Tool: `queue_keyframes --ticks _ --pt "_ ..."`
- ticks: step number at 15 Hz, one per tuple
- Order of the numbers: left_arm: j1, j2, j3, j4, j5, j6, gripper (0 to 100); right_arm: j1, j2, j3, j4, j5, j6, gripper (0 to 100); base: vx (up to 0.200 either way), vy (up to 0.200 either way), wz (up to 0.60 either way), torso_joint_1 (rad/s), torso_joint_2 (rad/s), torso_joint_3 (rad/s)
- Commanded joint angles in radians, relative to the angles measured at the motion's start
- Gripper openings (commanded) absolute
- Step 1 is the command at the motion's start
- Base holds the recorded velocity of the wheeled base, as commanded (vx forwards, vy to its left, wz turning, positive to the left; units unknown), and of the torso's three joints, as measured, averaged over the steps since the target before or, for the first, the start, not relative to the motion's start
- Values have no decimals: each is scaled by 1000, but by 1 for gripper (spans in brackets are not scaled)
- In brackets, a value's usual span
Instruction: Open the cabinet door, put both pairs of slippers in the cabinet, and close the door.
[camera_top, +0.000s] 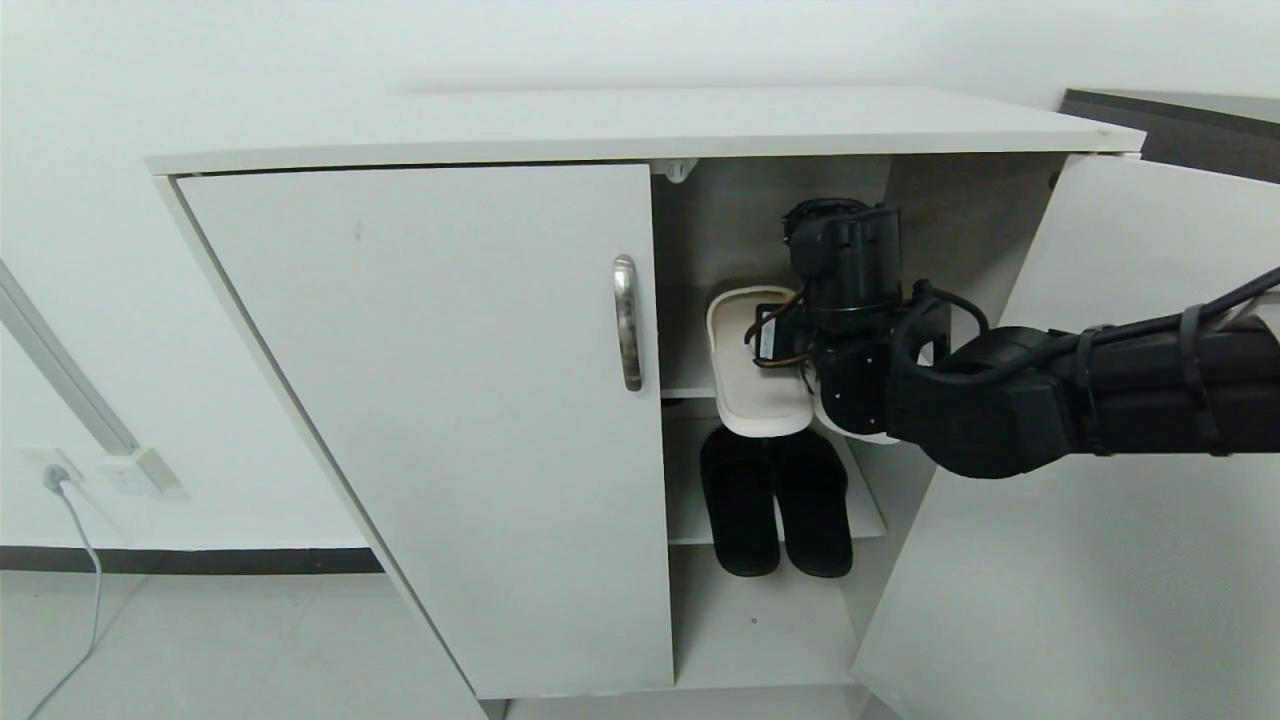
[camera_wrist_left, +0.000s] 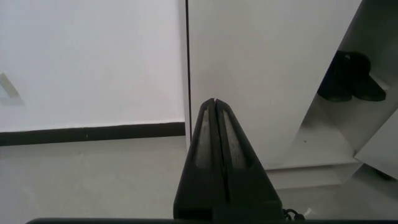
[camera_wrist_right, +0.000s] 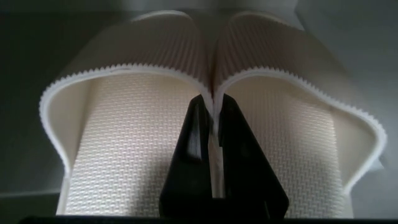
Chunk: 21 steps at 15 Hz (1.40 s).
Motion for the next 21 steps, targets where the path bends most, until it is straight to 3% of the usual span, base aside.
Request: queue_keyframes --ticks 1,6,19,20,21 --pt "1 0 0 0 1 0 0 -6 22 -26 3 10 -2 0 0 0 0 0 0 0" --pt "2 0 0 0 -1 0 0 -25 27 -87 76 33 -6 0 0 0 0 0 0 0" --pt "1 0 0 0 1 0 0 -32 41 -81 92 61 -6 0 0 0 0 0 0 0" --pt "1 0 0 0 -1 0 0 -32 41 -79 92 61 -6 100 0 0 0 0 0 0" --pt "1 0 0 0 1 0 0 -32 39 -73 93 59 -6 100 0 0 0 0 0 0"
